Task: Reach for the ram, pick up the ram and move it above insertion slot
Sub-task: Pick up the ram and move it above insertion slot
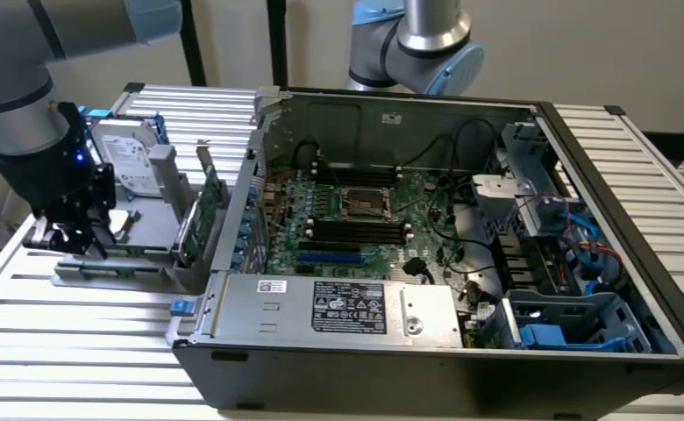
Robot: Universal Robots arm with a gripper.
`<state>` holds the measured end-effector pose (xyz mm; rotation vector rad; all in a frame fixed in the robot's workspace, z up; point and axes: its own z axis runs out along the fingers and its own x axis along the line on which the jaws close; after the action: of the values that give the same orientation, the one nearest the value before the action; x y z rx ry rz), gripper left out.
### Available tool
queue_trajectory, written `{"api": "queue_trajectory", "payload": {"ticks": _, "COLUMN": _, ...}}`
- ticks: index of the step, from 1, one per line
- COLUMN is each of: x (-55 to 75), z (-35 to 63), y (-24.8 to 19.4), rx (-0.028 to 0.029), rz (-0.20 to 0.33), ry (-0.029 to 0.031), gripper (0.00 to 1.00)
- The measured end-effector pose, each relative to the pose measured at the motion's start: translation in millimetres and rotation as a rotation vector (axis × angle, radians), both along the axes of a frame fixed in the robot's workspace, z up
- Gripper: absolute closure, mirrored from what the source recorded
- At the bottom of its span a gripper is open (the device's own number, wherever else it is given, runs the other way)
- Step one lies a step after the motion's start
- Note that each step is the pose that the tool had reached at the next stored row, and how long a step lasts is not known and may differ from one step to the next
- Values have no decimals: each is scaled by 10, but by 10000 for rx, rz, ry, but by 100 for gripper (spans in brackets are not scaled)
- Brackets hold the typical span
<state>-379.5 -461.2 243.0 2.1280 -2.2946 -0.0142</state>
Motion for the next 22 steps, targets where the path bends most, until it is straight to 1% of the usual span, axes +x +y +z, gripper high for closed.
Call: {"api": "queue_trajectory", "payload": {"ticks": 22, "x": -37, "z": -397, "y": -2, "rx": 0, "rz": 63, "ry": 5, "gripper": 69}}
